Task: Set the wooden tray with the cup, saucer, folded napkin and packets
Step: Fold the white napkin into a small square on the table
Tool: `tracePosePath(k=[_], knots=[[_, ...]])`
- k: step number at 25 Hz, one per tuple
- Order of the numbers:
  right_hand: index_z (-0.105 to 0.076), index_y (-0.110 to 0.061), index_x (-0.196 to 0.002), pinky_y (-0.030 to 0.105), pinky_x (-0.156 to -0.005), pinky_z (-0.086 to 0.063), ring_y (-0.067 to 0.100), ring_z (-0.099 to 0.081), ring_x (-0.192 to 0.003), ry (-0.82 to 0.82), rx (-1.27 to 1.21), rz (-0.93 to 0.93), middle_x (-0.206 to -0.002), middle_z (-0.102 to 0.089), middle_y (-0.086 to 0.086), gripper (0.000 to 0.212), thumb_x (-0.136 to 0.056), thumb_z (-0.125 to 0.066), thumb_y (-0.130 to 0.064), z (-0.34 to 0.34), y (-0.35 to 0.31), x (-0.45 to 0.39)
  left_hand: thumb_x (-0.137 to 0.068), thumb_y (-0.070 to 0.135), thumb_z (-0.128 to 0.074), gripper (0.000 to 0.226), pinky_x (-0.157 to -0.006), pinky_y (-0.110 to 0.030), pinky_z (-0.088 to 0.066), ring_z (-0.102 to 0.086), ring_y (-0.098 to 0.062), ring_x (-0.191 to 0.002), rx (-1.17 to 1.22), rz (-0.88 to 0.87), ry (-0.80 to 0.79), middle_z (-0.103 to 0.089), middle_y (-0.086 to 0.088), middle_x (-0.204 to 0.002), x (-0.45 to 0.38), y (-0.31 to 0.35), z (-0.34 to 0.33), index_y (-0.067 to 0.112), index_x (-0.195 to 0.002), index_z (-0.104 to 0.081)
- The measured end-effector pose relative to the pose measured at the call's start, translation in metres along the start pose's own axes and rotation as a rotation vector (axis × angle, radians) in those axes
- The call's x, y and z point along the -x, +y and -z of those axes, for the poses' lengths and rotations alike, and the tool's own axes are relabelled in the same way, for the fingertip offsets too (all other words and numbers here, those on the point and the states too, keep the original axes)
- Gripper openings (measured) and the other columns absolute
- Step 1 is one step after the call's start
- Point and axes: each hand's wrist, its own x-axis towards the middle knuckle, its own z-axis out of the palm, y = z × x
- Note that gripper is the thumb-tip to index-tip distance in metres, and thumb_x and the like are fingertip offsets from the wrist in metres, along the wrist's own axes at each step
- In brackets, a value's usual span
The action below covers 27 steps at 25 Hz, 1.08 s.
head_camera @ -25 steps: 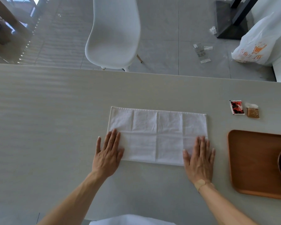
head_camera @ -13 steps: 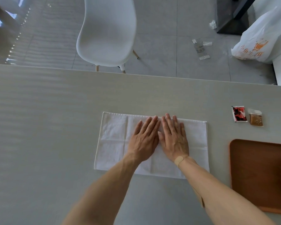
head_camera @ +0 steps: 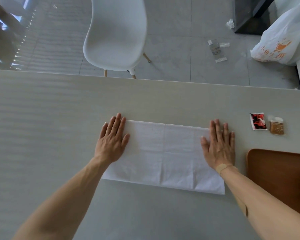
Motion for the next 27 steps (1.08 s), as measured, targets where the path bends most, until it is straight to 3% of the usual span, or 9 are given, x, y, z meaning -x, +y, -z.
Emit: tracePosePath(k=[3, 5, 8, 13, 16, 18, 21, 23, 27], knots=[[0.014, -0.025, -0.151, 0.058, -0.119, 0.000, 0.026, 0.015, -0.148, -0.053, -0.005, -0.037, -0.162, 0.016, -0.002, 0.071, -0.091, -0.002, -0.059, 0.007, -0.002, 0.006, -0.098, 0.056, -0.012, 0.068, -0.123, -0.043, -0.002, 0.009, -0.018, -0.151, 0.051, 0.048, -0.048, 0.010, 0.001, -0.164, 0.000, 0.003, 0.009, 0.022, -0.156, 0.006], [0.012, -0.025, -0.152, 0.061, -0.118, -0.003, 0.027, 0.012, -0.149, -0.035, -0.025, -0.001, -0.162, 0.016, -0.001, 0.071, -0.092, -0.006, -0.059, 0.010, -0.006, 0.024, -0.098, 0.055, -0.029, 0.073, -0.122, -0.045, -0.010, -0.005, -0.023, -0.151, 0.150, 0.219, -0.021, -0.002, -0.002, -0.165, 0.012, 0.006, 0.017, 0.021, -0.156, -0.001], [0.006, -0.027, -0.153, 0.061, -0.117, -0.009, 0.028, 0.005, -0.150, -0.023, -0.026, 0.082, -0.161, 0.011, -0.003, 0.071, -0.092, -0.012, -0.060, 0.006, -0.008, 0.062, -0.092, 0.054, -0.050, 0.078, -0.104, -0.050, -0.031, -0.033, -0.034, -0.133, 0.223, 0.487, 0.021, -0.031, -0.008, -0.152, 0.036, 0.017, 0.026, 0.021, -0.153, -0.015], [0.005, -0.029, -0.152, 0.059, -0.118, -0.010, 0.030, 0.001, -0.150, -0.088, -0.041, 0.041, -0.161, 0.013, -0.003, 0.078, -0.086, -0.009, -0.069, -0.010, 0.007, 0.110, -0.083, 0.039, -0.071, 0.067, -0.097, -0.046, -0.045, -0.047, -0.040, -0.117, 0.518, 0.703, -0.018, -0.038, -0.015, -0.134, 0.051, 0.032, 0.036, 0.018, -0.137, -0.040], [0.007, -0.030, -0.152, 0.055, -0.119, -0.006, 0.029, 0.004, -0.150, -0.112, -0.048, 0.011, -0.161, 0.014, -0.002, 0.082, -0.083, -0.004, -0.073, -0.011, 0.014, 0.121, -0.076, 0.029, -0.077, 0.059, -0.083, -0.038, -0.050, -0.061, -0.037, -0.091, 0.690, 0.806, -0.053, -0.042, -0.013, -0.122, 0.049, 0.032, 0.040, 0.017, -0.125, -0.044], [0.013, -0.031, -0.150, 0.053, -0.120, -0.003, 0.028, 0.007, -0.150, -0.128, -0.044, -0.009, -0.162, 0.014, -0.001, 0.084, -0.080, -0.001, -0.075, -0.010, 0.018, 0.124, -0.071, 0.024, -0.080, 0.054, -0.083, -0.041, -0.054, -0.062, -0.035, -0.087, 0.756, 0.860, -0.088, -0.053, -0.011, -0.113, 0.044, 0.028, 0.042, 0.016, -0.112, -0.046], [0.019, -0.033, -0.148, 0.051, -0.120, 0.001, 0.027, 0.010, -0.149, -0.150, -0.056, -0.018, -0.158, 0.023, -0.004, 0.086, -0.076, 0.002, -0.078, -0.008, 0.020, 0.125, -0.069, 0.027, -0.079, 0.047, -0.094, -0.048, -0.051, -0.059, -0.036, -0.101, 0.719, 0.894, -0.175, -0.062, -0.013, -0.105, 0.040, 0.021, 0.039, 0.017, -0.105, -0.051], [0.025, -0.035, -0.146, 0.051, -0.119, 0.002, 0.027, 0.013, -0.149, -0.161, -0.041, -0.018, -0.153, 0.030, -0.007, 0.086, -0.075, 0.004, -0.079, -0.008, 0.022, 0.124, -0.071, 0.032, -0.074, 0.037, -0.096, -0.048, -0.049, -0.059, -0.035, -0.102, 0.727, 0.825, -0.184, -0.066, -0.011, -0.101, 0.042, 0.017, 0.036, 0.018, -0.102, -0.059], [0.027, -0.036, -0.146, 0.054, -0.119, 0.005, 0.023, 0.023, -0.145, -0.151, -0.049, -0.034, -0.154, 0.032, -0.006, 0.085, -0.076, 0.005, -0.080, -0.014, 0.020, 0.123, -0.092, 0.033, -0.056, 0.024, -0.072, -0.041, -0.051, -0.062, -0.030, -0.078, 0.843, 0.619, -0.068, -0.066, -0.009, -0.085, 0.055, 0.004, 0.039, 0.009, -0.088, -0.058]])
